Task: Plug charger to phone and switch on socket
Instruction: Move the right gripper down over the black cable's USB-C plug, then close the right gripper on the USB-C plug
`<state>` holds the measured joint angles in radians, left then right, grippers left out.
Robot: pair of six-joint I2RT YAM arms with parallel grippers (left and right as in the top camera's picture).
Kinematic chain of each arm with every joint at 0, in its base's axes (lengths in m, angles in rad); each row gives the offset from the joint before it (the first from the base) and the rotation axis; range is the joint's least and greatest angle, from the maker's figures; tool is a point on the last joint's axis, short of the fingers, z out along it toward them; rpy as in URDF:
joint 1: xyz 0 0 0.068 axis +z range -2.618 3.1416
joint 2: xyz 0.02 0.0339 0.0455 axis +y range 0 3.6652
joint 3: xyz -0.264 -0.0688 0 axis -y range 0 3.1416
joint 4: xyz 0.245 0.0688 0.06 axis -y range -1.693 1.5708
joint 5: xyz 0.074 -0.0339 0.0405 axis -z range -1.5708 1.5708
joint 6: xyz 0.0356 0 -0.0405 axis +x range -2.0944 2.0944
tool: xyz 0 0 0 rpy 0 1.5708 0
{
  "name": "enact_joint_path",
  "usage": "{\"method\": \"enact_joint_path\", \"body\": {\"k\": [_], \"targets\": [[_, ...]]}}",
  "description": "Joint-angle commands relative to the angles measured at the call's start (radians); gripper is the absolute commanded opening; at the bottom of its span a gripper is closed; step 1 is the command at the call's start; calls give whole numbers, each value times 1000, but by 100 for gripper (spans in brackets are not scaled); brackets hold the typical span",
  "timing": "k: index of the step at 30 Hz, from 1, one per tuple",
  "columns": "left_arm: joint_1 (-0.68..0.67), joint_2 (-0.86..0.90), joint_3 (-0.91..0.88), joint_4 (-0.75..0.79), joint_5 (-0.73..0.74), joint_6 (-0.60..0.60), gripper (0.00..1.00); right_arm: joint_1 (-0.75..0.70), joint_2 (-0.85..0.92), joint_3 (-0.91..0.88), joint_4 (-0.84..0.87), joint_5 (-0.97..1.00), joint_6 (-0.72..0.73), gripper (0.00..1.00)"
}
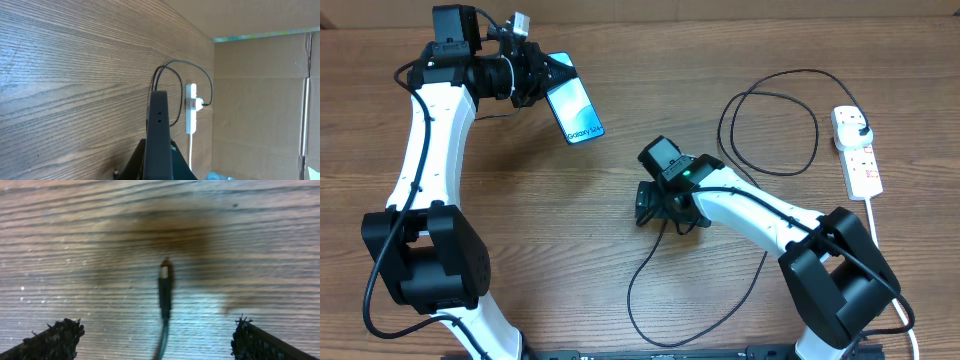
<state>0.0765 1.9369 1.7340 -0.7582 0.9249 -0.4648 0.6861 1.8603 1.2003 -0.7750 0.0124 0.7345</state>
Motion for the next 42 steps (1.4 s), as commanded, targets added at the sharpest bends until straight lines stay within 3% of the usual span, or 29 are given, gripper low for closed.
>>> {"method": "enact_joint_path", "body": {"k": [1,23,25,34,42], "targets": [[-5,-13,7,8,45,-15,4,13,7,26,-2,43,21,99],[-5,-13,7,8,45,-37,4,13,66,26,10,73,17,96],[-5,-13,7,8,45,-37,4,13,66,26,11,73,17,91],[-5,-13,7,0,45,-37,4,13,66,26,11,73,17,49],[-5,-13,7,0,45,-37,4,13,66,26,14,73,17,23]]}}
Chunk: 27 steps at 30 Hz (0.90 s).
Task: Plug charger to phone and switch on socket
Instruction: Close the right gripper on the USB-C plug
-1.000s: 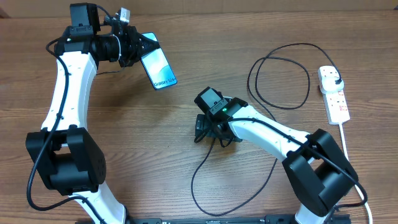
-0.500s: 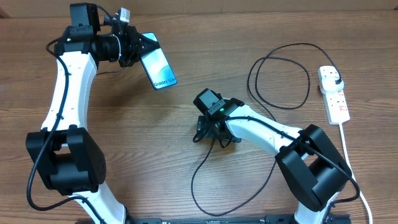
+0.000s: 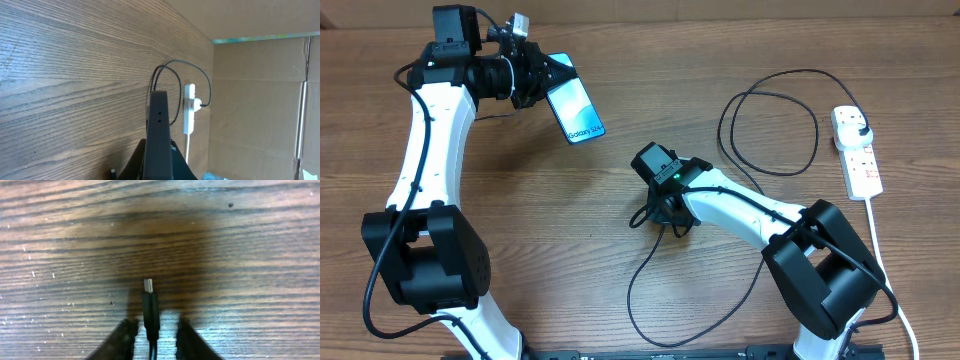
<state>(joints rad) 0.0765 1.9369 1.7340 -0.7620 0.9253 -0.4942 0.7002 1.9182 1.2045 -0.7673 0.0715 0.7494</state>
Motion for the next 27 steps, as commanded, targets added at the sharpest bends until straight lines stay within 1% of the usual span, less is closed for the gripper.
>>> {"method": "enact_joint_path", "body": {"k": [1,5,9,17,22,27], "targets": [[-5,-13,7,3,44,-8,4,-1,8,22,8,14,2,22],[-5,-13,7,3,44,-8,4,-1,8,22,15,14,2,18],[-5,-13,7,3,45,-8,4,-1,8,22,14,14,2,11],[-5,-13,7,3,44,-8,4,-1,8,22,18,13,2,8],[-5,-13,7,3,44,-8,4,-1,8,22,19,14,3,4],[-5,-13,7,3,44,-8,4,-1,8,22,21,13,2,4]]}}
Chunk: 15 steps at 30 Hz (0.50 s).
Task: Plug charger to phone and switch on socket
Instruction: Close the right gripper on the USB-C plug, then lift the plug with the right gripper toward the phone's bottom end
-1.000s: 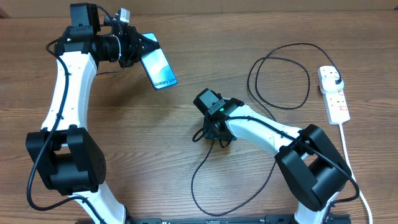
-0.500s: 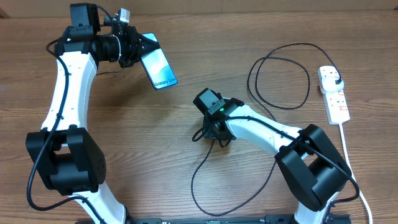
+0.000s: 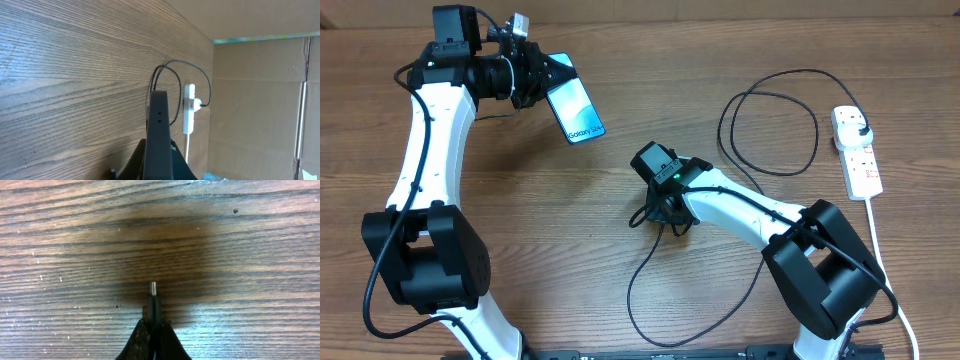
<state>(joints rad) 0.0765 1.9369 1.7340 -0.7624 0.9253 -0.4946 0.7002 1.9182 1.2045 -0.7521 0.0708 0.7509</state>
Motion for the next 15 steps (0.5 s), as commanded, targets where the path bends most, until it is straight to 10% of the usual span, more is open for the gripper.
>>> {"method": "enact_joint_path", "body": {"k": [1,15], "targets": [[-5,-13,7,4,44,-8,4,-1,8,22,7,14,1,4],[-3,-13,7,70,47,-63,4,-71,-46,130,-72,-130,-28,4]]}}
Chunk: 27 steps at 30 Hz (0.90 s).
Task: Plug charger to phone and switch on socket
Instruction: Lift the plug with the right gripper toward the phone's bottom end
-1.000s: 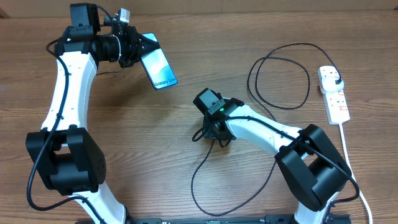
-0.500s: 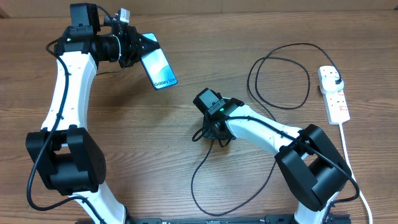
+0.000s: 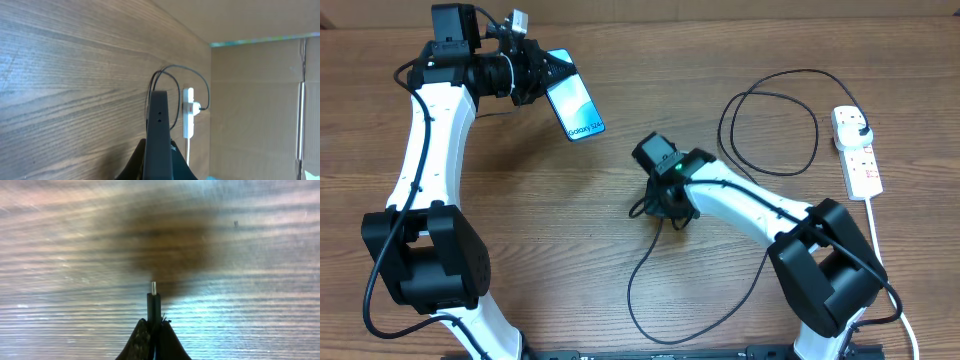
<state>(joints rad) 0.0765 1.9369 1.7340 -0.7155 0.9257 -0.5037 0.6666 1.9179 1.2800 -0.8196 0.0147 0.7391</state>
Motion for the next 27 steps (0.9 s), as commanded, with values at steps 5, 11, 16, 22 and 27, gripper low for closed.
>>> {"method": "enact_joint_path", "body": {"k": [5,11,16,22,27], "targets": [[-3,-13,7,135,126,-136,4,-119,-72,85,23,-345,-49,4],[-3,-13,7,325,217,-298,4,-224,-78,86,230,-853,-169,4],[-3,-13,7,525,256,-470,4,-284,-78,86,465,-1149,-164,4],[-2,-13,7,718,254,-625,4,-325,-78,86,617,-1257,-103,4],[0,-13,7,879,249,-766,4,-349,-78,86,865,-1348,27,4]]}}
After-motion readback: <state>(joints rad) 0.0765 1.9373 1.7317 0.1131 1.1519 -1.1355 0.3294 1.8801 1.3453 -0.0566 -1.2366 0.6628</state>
